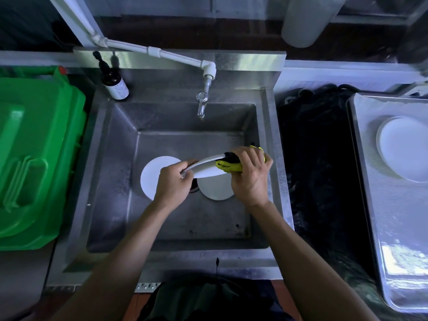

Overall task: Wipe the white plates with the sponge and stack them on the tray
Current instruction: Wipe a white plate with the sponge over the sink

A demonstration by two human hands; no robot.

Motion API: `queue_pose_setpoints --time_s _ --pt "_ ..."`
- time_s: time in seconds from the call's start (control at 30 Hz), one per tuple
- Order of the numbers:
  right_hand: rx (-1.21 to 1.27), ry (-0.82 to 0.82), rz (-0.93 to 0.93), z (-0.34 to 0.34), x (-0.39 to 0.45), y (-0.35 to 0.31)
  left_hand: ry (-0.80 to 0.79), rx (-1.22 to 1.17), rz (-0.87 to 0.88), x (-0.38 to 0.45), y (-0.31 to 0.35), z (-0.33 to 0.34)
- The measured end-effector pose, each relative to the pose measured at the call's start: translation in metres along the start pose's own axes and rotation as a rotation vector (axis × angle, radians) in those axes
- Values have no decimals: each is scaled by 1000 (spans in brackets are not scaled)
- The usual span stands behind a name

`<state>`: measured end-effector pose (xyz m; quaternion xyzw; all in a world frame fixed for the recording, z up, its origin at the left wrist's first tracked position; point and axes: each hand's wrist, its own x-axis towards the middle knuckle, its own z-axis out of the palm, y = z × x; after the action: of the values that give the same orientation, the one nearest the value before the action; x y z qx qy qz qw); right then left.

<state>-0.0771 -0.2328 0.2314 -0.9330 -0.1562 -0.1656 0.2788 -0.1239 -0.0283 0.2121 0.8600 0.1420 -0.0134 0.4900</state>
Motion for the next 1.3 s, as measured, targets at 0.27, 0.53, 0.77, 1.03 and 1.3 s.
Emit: queue_pose_setpoints --time_s 0.27,0.53,0.77,1.03,1.3 --pt "39 99 19 -10 -5 -1 -79 -1172 -886 -14 0 -3" --pt "73 123 -46 0 -19 9 -88 -1373 -864 4 41 5" --pt "112 114 -81 0 -26 22 -1 -1413 -844 12 45 9" --pt "95 -116 -44 -2 -37 22 66 -1298 -758 21 36 10" --pt "449 -281 390 -2 -31 10 189 -1191 -705 21 26 10"
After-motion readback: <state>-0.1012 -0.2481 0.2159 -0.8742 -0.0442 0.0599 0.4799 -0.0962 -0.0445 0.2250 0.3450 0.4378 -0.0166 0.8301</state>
